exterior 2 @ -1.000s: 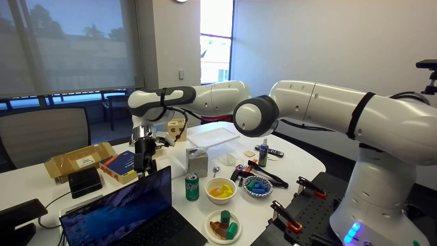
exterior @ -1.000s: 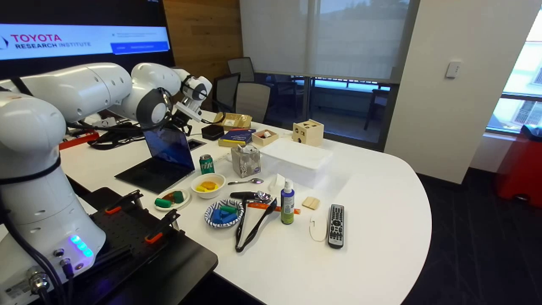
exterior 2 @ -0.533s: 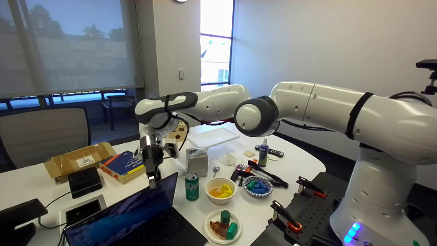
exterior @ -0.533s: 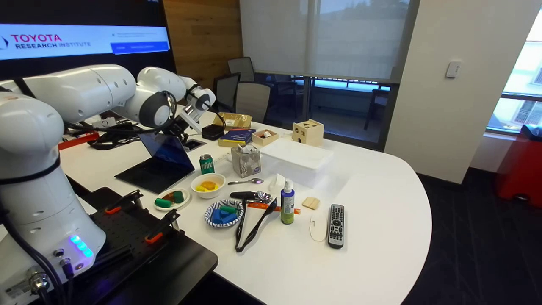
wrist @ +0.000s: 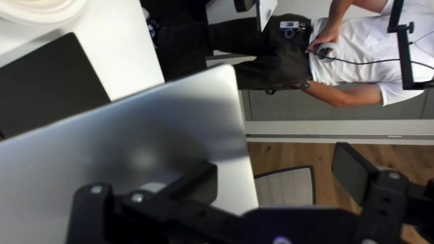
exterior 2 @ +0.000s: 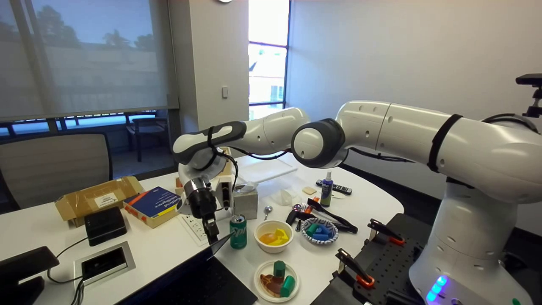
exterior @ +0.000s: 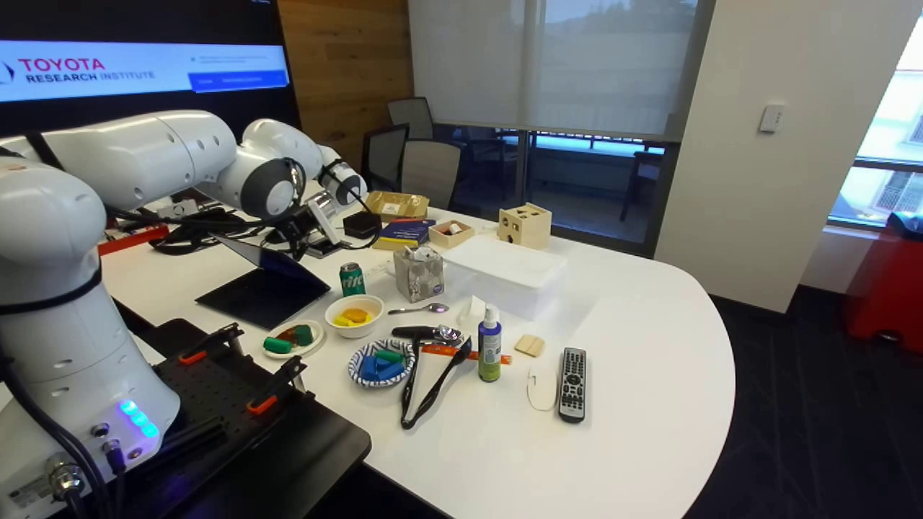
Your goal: Fold the laptop
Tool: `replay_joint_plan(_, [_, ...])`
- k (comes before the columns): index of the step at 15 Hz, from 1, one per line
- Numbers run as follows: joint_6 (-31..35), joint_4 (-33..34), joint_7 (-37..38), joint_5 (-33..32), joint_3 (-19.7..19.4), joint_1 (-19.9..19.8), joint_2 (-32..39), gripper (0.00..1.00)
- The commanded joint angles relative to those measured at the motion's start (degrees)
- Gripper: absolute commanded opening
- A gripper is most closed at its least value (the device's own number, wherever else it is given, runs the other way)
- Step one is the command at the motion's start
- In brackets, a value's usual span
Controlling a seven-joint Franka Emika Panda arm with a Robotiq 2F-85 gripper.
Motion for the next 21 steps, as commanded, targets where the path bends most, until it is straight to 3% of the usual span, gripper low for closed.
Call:
replay_joint_plan(1, [-5.7,-4.0,2.9,1.0,-1.4,-0.7,0.0,1.0])
replay_joint_plan(4, [-6.0,-5.3,4.1,0.0,-2.7,0.1,0.1,1.0])
replay_joint_plan(14, [10.2,-4.9,10.7,-5.2,-5.8,5.4,0.0,1.0])
replay_joint_plan(21, [14.4,-5.8,10.9,-12.0,-7.0,8.7,-0.1,1.0])
